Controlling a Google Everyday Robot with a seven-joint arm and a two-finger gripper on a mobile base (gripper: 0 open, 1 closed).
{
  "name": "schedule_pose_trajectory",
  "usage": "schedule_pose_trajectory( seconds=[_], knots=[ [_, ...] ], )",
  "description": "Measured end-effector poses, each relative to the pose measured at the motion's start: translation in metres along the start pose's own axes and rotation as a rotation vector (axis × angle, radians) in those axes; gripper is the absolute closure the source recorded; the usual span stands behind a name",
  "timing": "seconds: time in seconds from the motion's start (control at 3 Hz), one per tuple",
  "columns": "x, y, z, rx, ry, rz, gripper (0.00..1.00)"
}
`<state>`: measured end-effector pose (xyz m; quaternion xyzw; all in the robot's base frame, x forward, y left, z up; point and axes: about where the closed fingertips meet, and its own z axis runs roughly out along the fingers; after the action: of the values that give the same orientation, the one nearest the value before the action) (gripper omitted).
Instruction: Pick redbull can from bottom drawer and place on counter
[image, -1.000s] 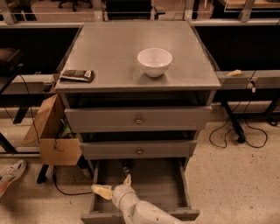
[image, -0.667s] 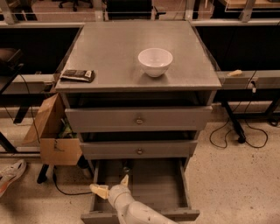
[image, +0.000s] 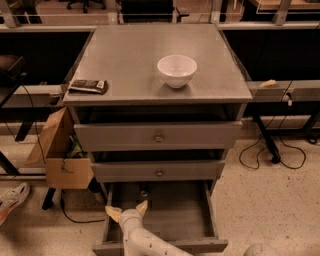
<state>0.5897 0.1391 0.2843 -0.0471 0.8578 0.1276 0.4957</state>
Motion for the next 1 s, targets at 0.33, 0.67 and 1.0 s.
schedule_pose_trajectory(
  seconds=[0.33,0.67,1.0],
  knots=[
    [0.000,0.000,0.000,-0.001,0.000,0.000,0.00],
    [-0.008,-0.007,0.018,0.034,-0.042,0.028,0.00],
    [-0.020,-0.024,0.052,0.107,-0.081,0.082,0.00]
  ],
)
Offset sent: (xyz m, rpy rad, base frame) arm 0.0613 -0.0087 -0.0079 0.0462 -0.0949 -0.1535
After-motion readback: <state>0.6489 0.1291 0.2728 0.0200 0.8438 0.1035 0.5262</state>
